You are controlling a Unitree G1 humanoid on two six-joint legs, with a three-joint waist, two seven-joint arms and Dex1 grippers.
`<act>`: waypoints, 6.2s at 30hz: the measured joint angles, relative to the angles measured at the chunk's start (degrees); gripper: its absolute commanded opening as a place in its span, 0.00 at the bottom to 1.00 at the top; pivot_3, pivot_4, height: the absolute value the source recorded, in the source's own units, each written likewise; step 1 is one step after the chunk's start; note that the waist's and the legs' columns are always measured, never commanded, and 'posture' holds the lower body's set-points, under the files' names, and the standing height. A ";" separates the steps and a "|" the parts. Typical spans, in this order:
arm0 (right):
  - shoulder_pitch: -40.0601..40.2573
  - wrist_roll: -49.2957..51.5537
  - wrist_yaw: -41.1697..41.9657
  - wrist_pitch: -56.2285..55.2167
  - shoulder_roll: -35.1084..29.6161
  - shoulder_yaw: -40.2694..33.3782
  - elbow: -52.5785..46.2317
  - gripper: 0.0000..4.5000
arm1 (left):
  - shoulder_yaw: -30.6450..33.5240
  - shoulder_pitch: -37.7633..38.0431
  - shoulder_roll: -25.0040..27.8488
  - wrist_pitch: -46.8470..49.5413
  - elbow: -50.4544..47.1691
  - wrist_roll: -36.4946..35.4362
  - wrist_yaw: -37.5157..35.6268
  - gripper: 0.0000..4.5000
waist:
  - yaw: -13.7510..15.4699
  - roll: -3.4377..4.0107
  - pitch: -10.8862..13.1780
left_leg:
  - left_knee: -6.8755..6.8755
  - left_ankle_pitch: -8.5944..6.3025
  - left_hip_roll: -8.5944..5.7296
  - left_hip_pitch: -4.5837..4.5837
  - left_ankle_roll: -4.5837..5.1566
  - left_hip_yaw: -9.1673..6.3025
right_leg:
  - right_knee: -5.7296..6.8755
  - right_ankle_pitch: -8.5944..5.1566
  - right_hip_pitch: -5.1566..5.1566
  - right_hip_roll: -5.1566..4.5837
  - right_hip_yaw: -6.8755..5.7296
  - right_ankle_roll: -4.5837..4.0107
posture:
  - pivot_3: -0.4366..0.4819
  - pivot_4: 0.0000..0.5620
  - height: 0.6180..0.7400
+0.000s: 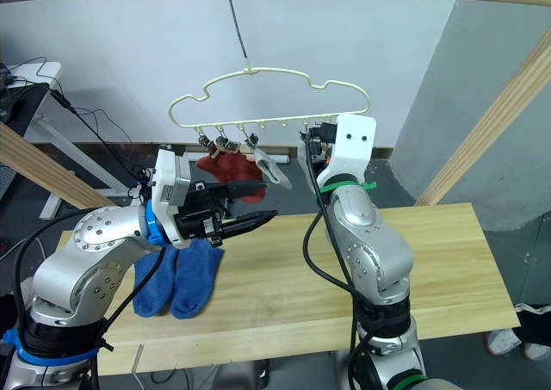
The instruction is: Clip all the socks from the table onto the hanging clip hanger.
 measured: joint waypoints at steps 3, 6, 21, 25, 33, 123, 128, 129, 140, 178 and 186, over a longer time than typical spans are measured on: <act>-0.02 -0.24 0.23 -0.73 0.00 0.00 0.67 0.47 | 0.00 0.00 0.00 -0.06 0.02 0.05 -0.02 0.62 | 0.00 0.00 0.00 | 0.00 0.00 0.00 0.00 0.00 0.00 | 0.00 0.00 0.00 0.00 0.00 0.00 | 0.29 0.43 1.00; -0.04 -0.80 0.70 -1.64 0.00 -0.01 1.63 0.47 | 0.00 0.00 0.00 -0.13 0.12 0.14 -0.10 0.62 | 0.01 0.00 0.00 | 0.00 0.00 0.00 0.00 0.00 0.00 | 0.00 0.00 0.00 0.00 0.00 0.00 | 0.29 0.43 1.00; -0.13 -3.28 0.93 -6.61 0.00 -0.35 3.90 0.47 | 0.00 -0.02 0.00 -0.18 1.16 0.25 -1.04 0.62 | 0.02 0.00 0.00 | 0.00 0.00 0.00 0.00 0.00 0.01 | 0.00 0.00 0.00 0.00 0.00 0.00 | 0.29 0.43 1.00; -0.13 -4.08 0.89 -6.94 0.00 -0.48 3.90 0.47 | 0.00 -0.05 0.00 -0.18 1.22 0.25 -1.08 0.62 | 0.03 0.00 0.00 | 0.00 0.00 0.00 0.00 0.00 0.00 | 0.01 0.00 0.00 0.00 0.00 0.00 | 0.28 0.42 1.00; -0.14 -4.13 0.94 -7.06 0.01 -0.49 3.90 0.47 | 0.00 -0.06 0.00 -0.20 1.22 0.27 -1.09 0.62 | 0.01 0.00 0.00 | 0.00 0.00 0.00 0.00 0.00 0.00 | 0.01 0.00 0.00 0.00 0.00 0.00 | 0.29 0.42 1.00; -3.66 9.12 -6.69 -4.36 -0.19 -2.55 2.48 0.00 | 3.04 17.74 -10.96 -2.61 2.34 10.90 19.75 0.99 | -0.12 0.02 -0.04 | -0.02 0.00 0.03 -0.02 0.01 0.02 | -0.03 0.00 -0.05 -0.02 0.04 -0.01 | 0.30 0.45 1.00; -3.95 9.12 -6.25 -4.33 -0.22 -2.64 2.88 0.00 | 5.08 23.15 -18.43 -2.45 9.90 16.41 31.61 0.99 | 0.48 0.00 -0.07 | 0.01 0.04 -0.01 -0.05 0.08 -0.03 | 0.07 0.03 -0.03 -0.09 -0.09 -0.04 | 0.29 0.46 1.00; -4.03 9.13 -6.21 -4.27 -0.23 -2.60 2.90 0.00 | 5.46 22.69 -18.99 -2.32 10.67 16.56 32.90 0.99 | 0.56 0.00 -0.07 | 0.03 0.07 -0.03 -0.04 0.12 -0.02 | 0.07 0.04 0.00 -0.09 -0.08 -0.03 | 0.29 0.46 1.00; -4.05 9.17 -5.50 -2.45 -0.24 -2.66 2.90 0.00 | 10.89 19.11 -25.25 1.34 20.03 18.63 44.23 0.99 | 0.03 -0.05 -0.10 | 0.01 0.10 -0.02 -0.03 0.17 0.00 | 0.07 0.10 -0.01 -0.07 -0.06 -0.01 | 0.28 0.48 1.00; -4.05 8.72 -5.26 -1.37 -0.25 -2.57 1.86 0.00 | -7.69 9.05 -19.31 -11.65 13.30 21.87 19.43 0.00 | -0.11 -0.05 -0.11 | -0.07 0.11 -0.03 -0.11 0.16 0.07 | -0.20 0.11 0.00 -0.11 -0.04 0.02 | 0.22 0.45 1.00; -4.13 7.91 -5.30 -0.20 -0.27 -2.95 0.42 0.00 | -13.44 -0.30 -26.80 -18.25 20.58 25.22 18.94 0.00 | -1.59 -0.04 -0.10 | -0.09 0.10 -0.04 -0.19 0.19 0.04 | -0.32 0.12 -0.01 -0.07 -0.03 0.02 | 0.19 0.46 1.00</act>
